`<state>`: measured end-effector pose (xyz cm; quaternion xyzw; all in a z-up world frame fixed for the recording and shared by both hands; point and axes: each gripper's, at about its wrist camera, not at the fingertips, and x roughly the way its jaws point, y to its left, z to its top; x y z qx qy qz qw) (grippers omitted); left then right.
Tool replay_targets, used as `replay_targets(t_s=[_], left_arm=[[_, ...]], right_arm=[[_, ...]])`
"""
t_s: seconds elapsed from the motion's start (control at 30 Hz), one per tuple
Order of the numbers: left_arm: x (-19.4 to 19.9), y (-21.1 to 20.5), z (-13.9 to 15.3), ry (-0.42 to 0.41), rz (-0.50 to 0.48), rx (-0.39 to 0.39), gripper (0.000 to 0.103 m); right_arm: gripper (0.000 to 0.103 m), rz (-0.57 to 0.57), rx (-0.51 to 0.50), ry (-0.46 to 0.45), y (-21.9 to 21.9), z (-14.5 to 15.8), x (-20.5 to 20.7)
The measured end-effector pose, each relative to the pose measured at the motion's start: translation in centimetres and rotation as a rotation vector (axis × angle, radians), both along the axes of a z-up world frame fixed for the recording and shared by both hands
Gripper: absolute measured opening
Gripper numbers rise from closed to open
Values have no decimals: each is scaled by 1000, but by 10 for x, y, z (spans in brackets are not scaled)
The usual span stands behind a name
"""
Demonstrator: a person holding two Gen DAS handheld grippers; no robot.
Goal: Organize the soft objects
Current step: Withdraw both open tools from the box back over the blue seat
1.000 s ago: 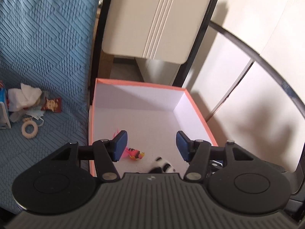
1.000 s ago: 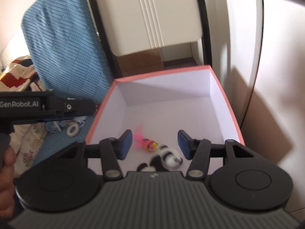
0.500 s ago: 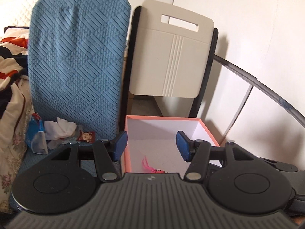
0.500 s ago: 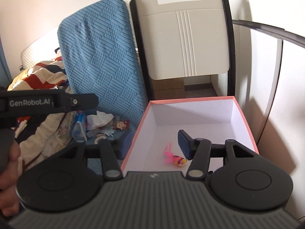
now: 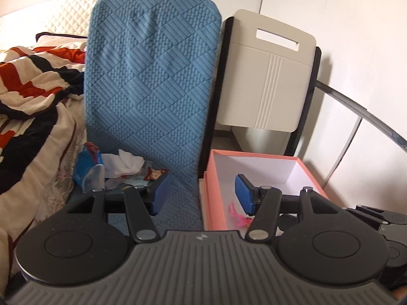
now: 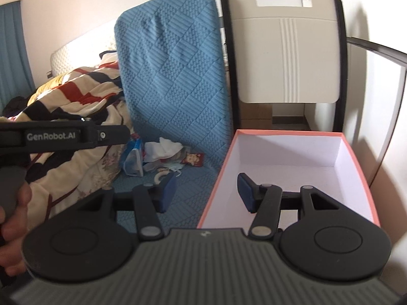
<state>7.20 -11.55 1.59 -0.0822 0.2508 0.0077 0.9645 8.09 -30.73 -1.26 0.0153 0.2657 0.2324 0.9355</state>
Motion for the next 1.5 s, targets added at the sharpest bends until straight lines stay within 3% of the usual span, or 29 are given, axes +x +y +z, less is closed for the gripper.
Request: replay_targets(t_s=[0.73,0.9,1.03,1.5], left_arm=[[-44,67,-36,62,79,-49,63],[-50,84,-45,78,95,-17,63],[-55,101,-55,96,112,-48,63],[-26,128,-91,170,139,-94,63]], right_arm=[[56,96,-48,77,66,-33,-30],[56,107,-51,109,83,-40,-33],[56,110,-60,132,94,-45,-34],[56,115,-122,216,115,-74,-12]])
